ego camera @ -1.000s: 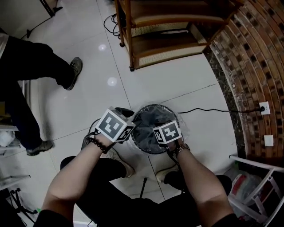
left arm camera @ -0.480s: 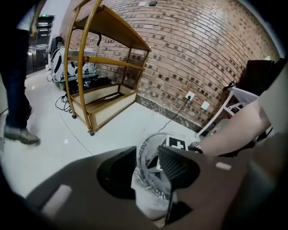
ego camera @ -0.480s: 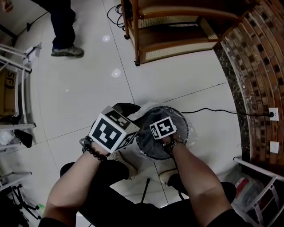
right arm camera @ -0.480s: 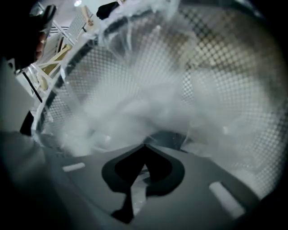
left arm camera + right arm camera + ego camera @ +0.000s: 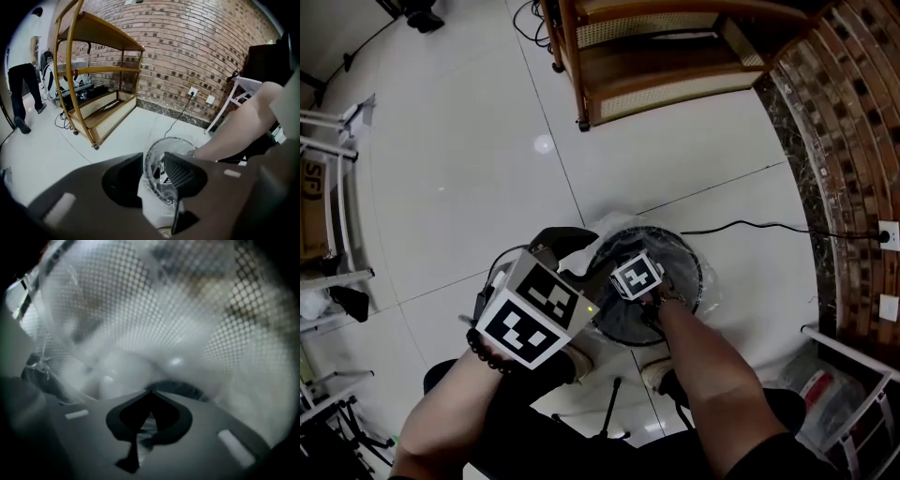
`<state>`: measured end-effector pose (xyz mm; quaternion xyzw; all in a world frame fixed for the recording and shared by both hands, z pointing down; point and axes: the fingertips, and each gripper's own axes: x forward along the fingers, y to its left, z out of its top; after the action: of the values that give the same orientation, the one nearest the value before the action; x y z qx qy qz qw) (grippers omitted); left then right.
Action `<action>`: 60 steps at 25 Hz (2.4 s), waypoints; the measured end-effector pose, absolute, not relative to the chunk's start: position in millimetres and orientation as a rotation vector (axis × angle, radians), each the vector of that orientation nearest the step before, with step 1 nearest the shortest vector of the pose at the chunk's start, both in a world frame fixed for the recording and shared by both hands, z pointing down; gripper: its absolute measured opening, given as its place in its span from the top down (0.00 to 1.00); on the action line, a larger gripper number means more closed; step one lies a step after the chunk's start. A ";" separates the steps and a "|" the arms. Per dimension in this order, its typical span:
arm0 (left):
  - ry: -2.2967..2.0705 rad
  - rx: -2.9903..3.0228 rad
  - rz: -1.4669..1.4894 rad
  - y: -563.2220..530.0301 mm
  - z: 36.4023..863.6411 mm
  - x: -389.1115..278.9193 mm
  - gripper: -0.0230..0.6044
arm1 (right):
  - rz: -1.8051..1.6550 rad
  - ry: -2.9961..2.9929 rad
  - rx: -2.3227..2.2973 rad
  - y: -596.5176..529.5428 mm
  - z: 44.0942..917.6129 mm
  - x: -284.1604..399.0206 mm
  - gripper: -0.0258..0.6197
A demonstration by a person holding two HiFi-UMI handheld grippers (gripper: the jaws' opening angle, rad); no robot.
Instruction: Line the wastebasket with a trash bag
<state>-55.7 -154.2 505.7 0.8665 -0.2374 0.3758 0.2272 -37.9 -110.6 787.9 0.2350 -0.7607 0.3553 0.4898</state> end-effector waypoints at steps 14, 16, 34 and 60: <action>-0.683 2.398 1.035 -162.8 499.1 -61.5 0.73 | 0.786 -1.967 0.537 -133.5 810.3 -68.7 0.96; -0.685 2.405 1.031 -163.3 497.2 -60.0 0.73 | 0.782 -1.969 0.539 -134.9 812.0 -70.1 0.96; -0.682 2.393 1.044 -162.0 492.2 -51.4 0.73 | 0.770 -1.911 0.520 -131.1 847.6 -62.2 0.96; -0.683 2.414 1.061 -164.4 487.8 -38.2 0.73 | 0.678 -1.922 0.469 -132.3 857.7 -63.5 0.96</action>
<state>-38.2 -164.4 487.8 0.8670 -0.2454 0.3810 0.2072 -63.5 -132.3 857.7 0.1939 -0.7953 0.2805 0.5013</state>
